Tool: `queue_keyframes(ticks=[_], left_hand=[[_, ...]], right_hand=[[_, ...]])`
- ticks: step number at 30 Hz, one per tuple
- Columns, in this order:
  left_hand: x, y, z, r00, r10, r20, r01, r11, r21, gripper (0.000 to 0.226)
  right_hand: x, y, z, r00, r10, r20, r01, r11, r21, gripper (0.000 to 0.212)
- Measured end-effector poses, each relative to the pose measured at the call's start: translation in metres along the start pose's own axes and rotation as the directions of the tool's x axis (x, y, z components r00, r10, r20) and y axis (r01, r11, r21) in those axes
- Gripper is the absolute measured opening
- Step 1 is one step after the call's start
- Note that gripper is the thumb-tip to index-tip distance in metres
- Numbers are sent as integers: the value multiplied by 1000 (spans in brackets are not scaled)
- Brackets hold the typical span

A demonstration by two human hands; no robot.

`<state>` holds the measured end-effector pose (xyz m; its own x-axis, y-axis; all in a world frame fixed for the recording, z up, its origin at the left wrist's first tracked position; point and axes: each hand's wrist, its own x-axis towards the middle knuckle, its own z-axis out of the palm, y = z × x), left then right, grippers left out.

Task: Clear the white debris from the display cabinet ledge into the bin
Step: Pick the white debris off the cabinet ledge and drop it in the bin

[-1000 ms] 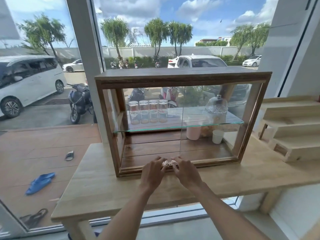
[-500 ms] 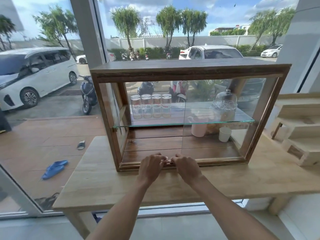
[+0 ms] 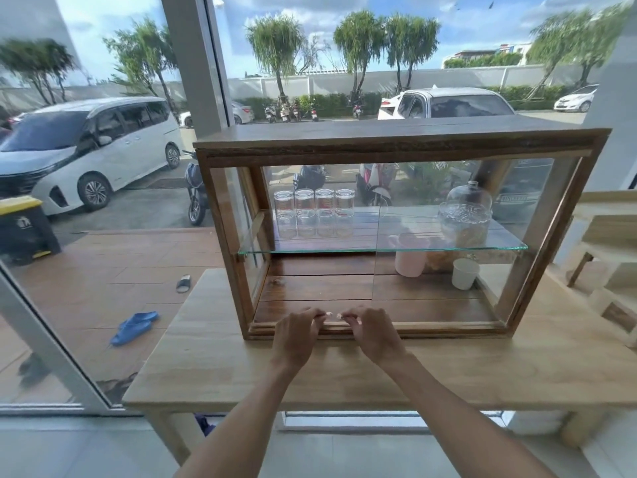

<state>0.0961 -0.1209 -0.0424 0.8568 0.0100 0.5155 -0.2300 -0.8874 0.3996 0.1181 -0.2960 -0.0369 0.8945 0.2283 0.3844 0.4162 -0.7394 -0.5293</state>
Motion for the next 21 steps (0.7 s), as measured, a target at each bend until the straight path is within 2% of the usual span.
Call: queue_keyframes(ticks=[2,4,6,8,10,13,15,18,21], left_hand=[[-1,-6,-5,998,-62,-17,61,996,-66,11],[-3,-13,-11,988,-154,5,152,972,-180,11],[-6,-20,-19,962,-262,77,273,916,-295,11],[-12,-24,-29,932,-335,139,362,838,-408,11],[-23,-28,-39,914,-378,146,400,784,-474,8],[-43,-37,-56,869,-475,138,468,699,-540,3],[-58,-46,-65,827,-545,141,518,639,-568,3],[-81,-56,-77,800,-586,128,537,604,-589,17],[-100,-67,-94,799,-595,85,515,604,-608,9]], right_hand=[[3,-7,3,993,116,5,-115,973,198,9],[6,-17,5,968,246,57,-249,892,377,8],[6,-27,7,919,354,177,-392,757,523,13],[4,-36,9,875,393,282,-477,610,633,21],[-2,-43,11,861,391,325,-499,526,689,23],[-11,-55,15,855,361,371,-509,454,731,17],[-15,-60,23,852,355,385,-513,418,750,21],[-24,-77,43,846,328,420,-529,426,734,29],[-37,-106,62,827,301,475,-563,428,708,21]])
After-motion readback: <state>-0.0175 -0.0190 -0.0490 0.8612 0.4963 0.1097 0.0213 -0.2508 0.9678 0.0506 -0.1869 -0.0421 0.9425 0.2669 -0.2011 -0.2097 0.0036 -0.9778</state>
